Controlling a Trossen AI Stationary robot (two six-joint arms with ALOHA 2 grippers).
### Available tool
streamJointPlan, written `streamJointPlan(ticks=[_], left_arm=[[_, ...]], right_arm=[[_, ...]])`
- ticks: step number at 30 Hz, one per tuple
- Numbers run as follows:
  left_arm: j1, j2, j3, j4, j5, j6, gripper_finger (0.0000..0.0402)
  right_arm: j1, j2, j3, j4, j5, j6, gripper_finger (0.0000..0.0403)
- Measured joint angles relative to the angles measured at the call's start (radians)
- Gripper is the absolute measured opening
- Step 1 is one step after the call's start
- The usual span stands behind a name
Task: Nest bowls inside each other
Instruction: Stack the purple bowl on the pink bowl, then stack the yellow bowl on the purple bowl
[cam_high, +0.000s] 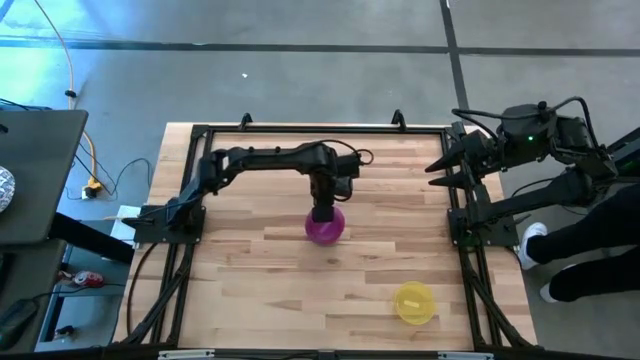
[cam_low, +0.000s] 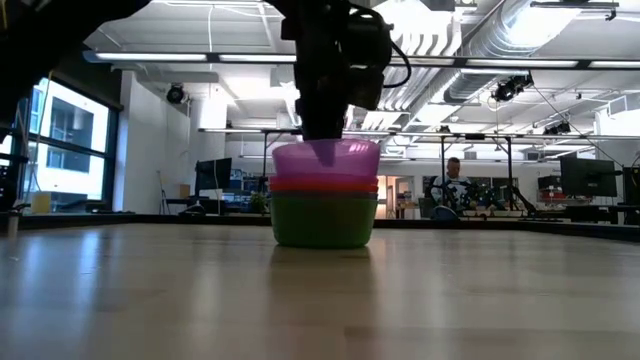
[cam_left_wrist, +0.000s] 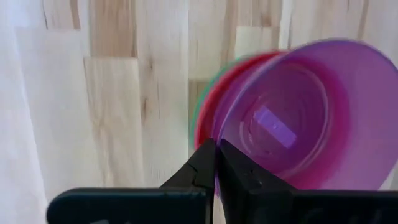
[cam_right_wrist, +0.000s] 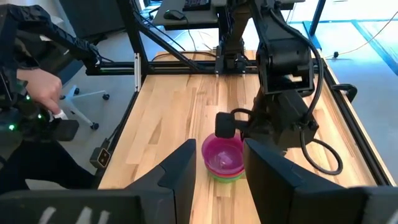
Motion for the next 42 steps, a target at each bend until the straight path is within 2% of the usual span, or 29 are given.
streamJointPlan(ticks=[19,26,33,38,42], left_arm=[[-0.009,0.050,0.001,0.017,0.004,0.002,0.0006],[-0.009,0.050,0.000,0.002,0.006,0.009,0.0084],[-0.012,0.050,0.052,-0.044,-0.032,0.010,0.0162],[-0.010,0.048,0.131,-0.130,-0.069,0.039,0.0185],[0.000,0.047,0.198,-0.266,-0.118,0.056,0.0187]], right_arm=[[0.000,0.000,0.000,0.000,-0.006,0.003,0.0126],[0.000,0.000,0.000,-0.002,-0.008,0.002,0.0126],[0.000,0.000,0.000,-0.019,-0.008,0.001,0.0126],[0.000,0.000,0.000,-0.027,-0.008,0.003,0.0126],[0.000,0.001,0.000,-0.133,0.029,0.056,0.0126]])
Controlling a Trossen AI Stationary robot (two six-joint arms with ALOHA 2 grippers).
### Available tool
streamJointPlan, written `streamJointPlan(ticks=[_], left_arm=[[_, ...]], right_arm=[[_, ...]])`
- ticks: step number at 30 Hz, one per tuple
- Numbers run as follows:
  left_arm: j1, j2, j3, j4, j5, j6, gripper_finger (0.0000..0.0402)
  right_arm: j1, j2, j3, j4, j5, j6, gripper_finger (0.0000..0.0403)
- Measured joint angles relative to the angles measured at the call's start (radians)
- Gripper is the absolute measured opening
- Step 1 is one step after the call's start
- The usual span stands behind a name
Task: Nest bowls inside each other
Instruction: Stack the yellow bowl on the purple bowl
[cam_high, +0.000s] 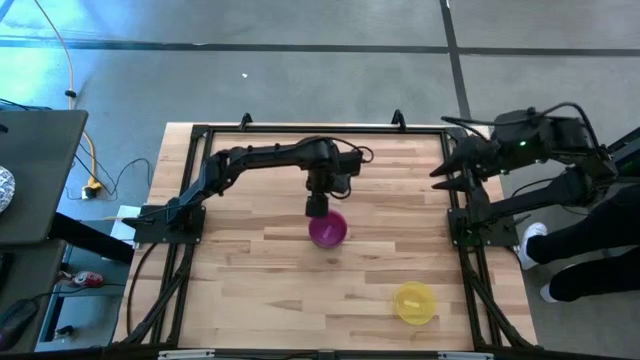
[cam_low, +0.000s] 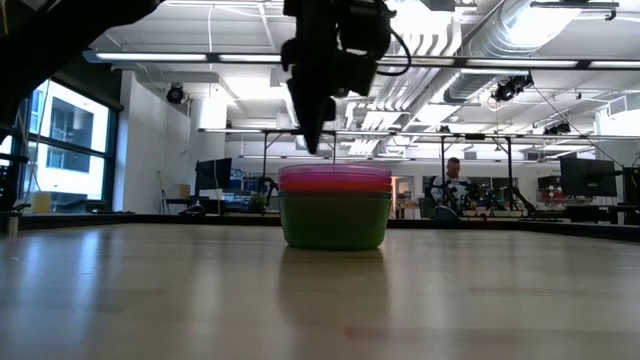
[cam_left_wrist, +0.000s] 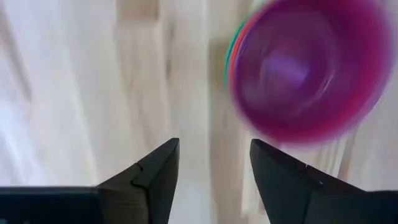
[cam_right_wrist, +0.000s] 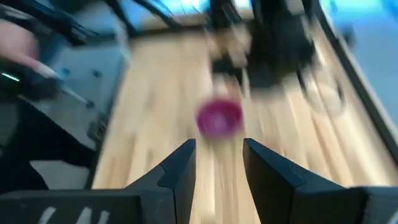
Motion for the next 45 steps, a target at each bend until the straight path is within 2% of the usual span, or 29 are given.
streamJointPlan(ticks=[3,5,12,19,26,33,37,45], left_arm=[[0.013,-0.022,0.013,-0.062,-0.019,0.006,0.0185],[0.022,-0.067,0.011,-0.056,0.005,0.006,0.0185],[0.039,-0.233,0.010,-0.023,0.020,-0.013,0.0184],[0.069,-0.405,0.011,0.037,-0.011,-0.067,0.0184],[0.082,-0.537,0.011,0.067,-0.043,-0.096,0.0184],[0.084,-0.642,0.011,0.064,-0.061,-0.099,0.0184],[0.084,-0.691,0.011,0.067,-0.067,-0.089,0.0184],[0.085,-0.775,0.011,0.070,-0.115,-0.110,0.0184]], right_arm=[[0.000,0.010,0.000,-0.191,0.076,0.131,0.0126],[0.000,0.022,0.000,-0.311,0.086,0.202,0.0126],[0.008,-0.012,-0.110,-0.268,-0.007,0.330,0.0126],[0.050,-0.037,-0.381,-0.272,-0.088,0.412,0.0126],[0.109,-0.049,-0.648,-0.069,-0.190,0.489,0.0126],[0.231,-0.045,-0.794,0.175,-0.225,0.570,0.0126],[0.316,-0.045,-0.841,0.256,-0.197,0.594,0.0126],[0.492,-0.029,-0.883,0.331,-0.030,0.623,0.0126]])
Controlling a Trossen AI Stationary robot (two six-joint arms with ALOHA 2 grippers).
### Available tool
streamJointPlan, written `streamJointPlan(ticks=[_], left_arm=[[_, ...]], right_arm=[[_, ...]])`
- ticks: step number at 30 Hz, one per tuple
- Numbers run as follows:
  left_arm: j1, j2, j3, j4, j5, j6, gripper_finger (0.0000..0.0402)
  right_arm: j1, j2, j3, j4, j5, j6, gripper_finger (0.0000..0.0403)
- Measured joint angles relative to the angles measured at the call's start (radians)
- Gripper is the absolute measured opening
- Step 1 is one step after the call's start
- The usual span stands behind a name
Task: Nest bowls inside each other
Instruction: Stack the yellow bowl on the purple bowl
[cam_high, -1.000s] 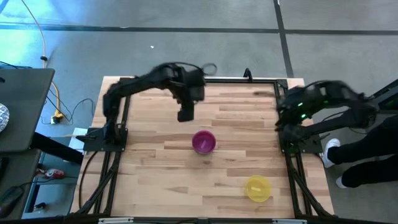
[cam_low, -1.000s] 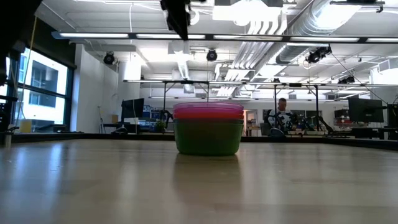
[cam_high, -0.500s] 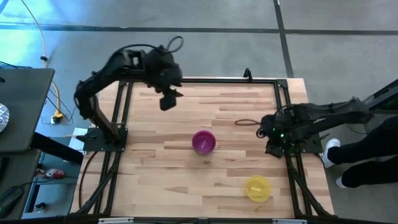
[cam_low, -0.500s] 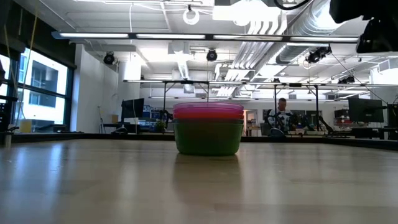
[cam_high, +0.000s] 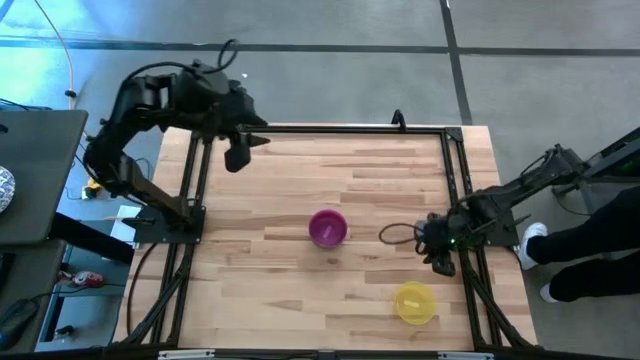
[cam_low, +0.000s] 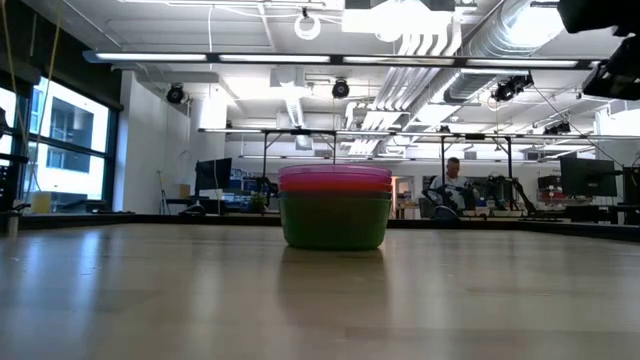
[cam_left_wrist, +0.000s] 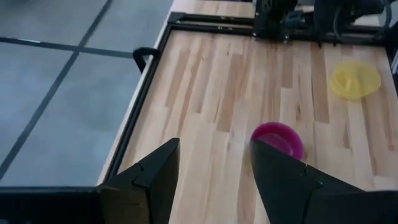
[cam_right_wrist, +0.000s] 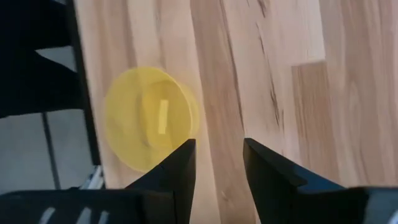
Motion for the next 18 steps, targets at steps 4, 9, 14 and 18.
streamJointPlan(ticks=[4,9,14,18], left_arm=[[0.000,-0.029,0.000,0.000,-0.007,-0.015,0.0184],[0.000,-0.055,0.000,0.000,-0.029,-0.026,0.0184],[0.000,-0.076,0.000,-0.001,-0.029,-0.026,0.0184],[0.000,-0.081,0.000,-0.002,-0.034,-0.026,0.0184]], right_arm=[[0.061,0.057,-0.023,0.029,0.019,0.071,0.0126],[0.136,0.172,-0.028,0.148,0.019,0.140,0.0126],[0.204,0.272,-0.028,0.254,0.054,0.236,0.0126],[0.245,0.334,-0.028,0.287,0.095,0.317,0.0126]])
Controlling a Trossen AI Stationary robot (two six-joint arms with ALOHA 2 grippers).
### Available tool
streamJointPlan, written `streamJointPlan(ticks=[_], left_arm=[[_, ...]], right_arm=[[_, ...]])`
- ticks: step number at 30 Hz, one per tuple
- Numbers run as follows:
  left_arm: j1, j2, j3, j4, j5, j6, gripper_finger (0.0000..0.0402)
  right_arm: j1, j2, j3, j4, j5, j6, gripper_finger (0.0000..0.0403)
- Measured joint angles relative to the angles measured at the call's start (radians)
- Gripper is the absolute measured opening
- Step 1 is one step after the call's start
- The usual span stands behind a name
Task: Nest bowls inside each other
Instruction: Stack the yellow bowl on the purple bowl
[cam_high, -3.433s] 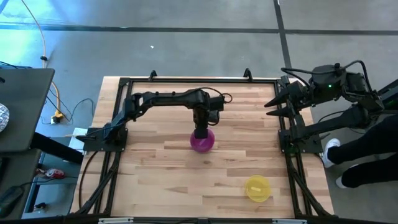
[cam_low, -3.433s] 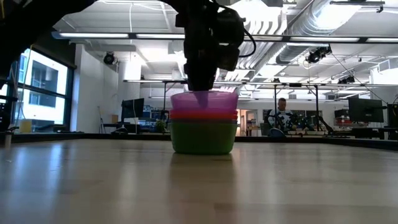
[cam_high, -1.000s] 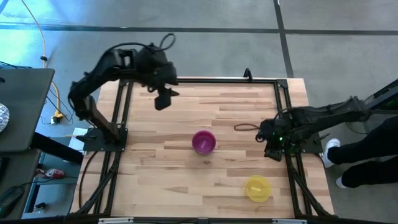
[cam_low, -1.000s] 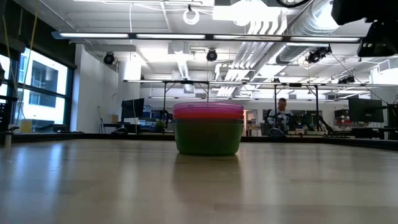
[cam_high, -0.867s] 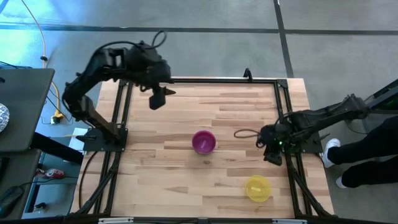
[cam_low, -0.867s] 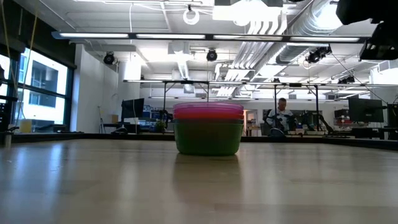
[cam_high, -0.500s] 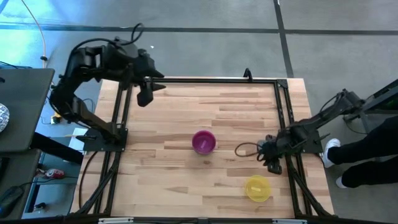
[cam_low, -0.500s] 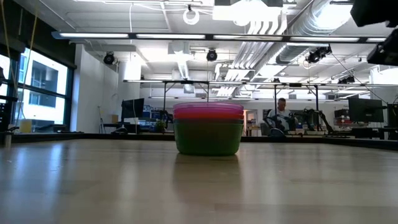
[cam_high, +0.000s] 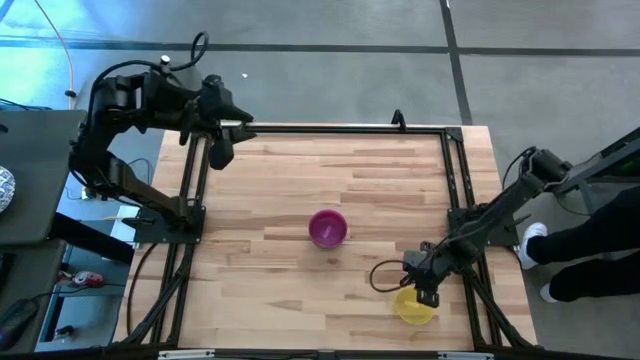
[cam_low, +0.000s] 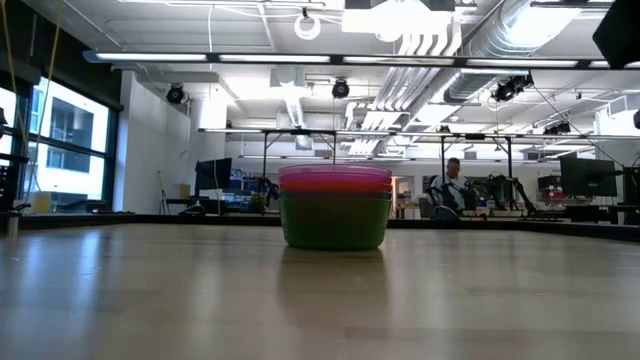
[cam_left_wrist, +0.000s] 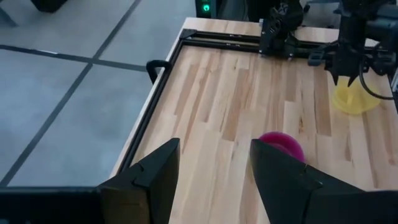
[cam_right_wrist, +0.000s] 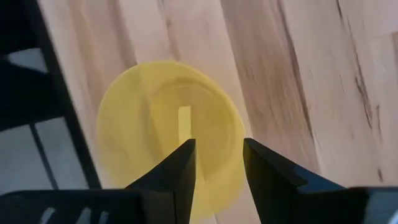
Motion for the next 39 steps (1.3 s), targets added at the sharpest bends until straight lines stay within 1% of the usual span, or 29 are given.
streamJointPlan(ticks=[7,21,25,32,39], left_arm=[[0.000,-0.002,0.000,0.000,-0.002,0.011,0.0184],[0.000,-0.002,0.000,-0.001,0.002,0.010,0.0184],[0.000,-0.002,0.000,0.000,0.002,0.010,0.0184],[0.000,-0.002,0.000,-0.001,0.003,0.010,0.0184],[0.000,-0.002,0.000,-0.001,0.003,0.010,0.0184]], right_arm=[[0.023,0.073,0.000,0.011,0.076,0.102,0.0126],[0.023,0.091,0.000,-0.037,0.076,0.095,0.0126],[0.023,0.091,0.000,-0.039,0.071,0.060,0.0126],[0.023,0.091,0.000,-0.035,0.054,-0.051,0.0126],[0.023,0.091,0.000,-0.034,0.054,-0.080,0.0125]])
